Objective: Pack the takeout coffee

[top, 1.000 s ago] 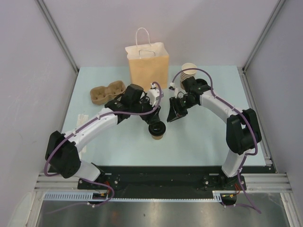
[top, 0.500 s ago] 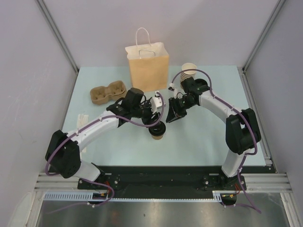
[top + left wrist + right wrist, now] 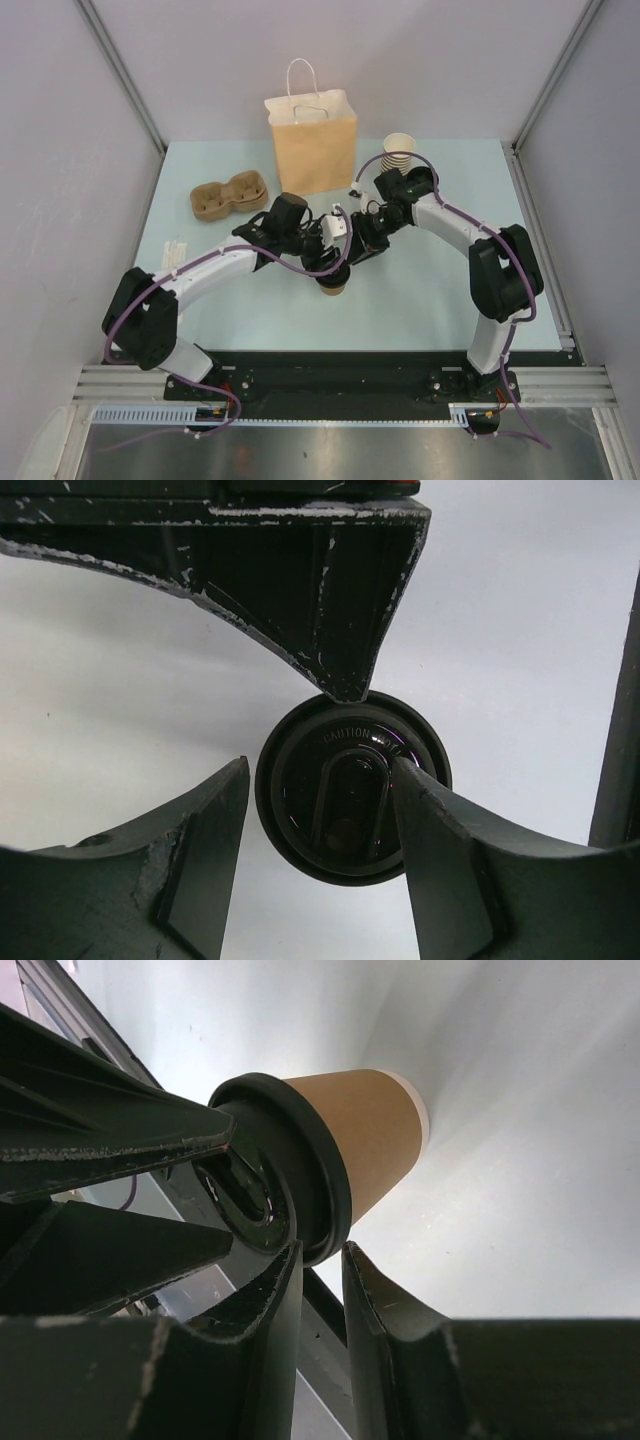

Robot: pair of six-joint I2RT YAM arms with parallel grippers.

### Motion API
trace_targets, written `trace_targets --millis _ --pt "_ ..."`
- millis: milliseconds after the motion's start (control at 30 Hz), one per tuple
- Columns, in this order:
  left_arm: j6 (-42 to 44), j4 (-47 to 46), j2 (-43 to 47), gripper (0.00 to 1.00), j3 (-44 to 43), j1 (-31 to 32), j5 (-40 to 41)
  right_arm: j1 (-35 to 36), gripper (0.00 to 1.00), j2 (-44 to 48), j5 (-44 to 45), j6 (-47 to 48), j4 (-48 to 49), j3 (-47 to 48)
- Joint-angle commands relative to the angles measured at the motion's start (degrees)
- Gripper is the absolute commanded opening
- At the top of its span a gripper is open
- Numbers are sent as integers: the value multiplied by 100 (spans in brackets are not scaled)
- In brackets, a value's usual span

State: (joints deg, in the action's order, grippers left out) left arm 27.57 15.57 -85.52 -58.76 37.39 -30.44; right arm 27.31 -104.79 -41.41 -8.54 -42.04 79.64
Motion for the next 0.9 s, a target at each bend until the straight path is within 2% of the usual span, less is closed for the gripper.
trace_targets --millis 0,200,433,633,867 --pt "161 -195 -35 65 119 41 -226 64 27 -146 62 -34 144 96" --pt "170 -239 -106 63 251 41 -208 90 27 -296 133 -43 179 96" --pt "169 -248 -158 59 321 41 -129 99 20 -525 256 -34 100 87" --pt "187 -221 -211 53 357 41 -112 99 23 -112 -7 -69 126 96" --pt "187 -204 -264 52 339 41 -112 38 23 161 -61 -113 188 96"
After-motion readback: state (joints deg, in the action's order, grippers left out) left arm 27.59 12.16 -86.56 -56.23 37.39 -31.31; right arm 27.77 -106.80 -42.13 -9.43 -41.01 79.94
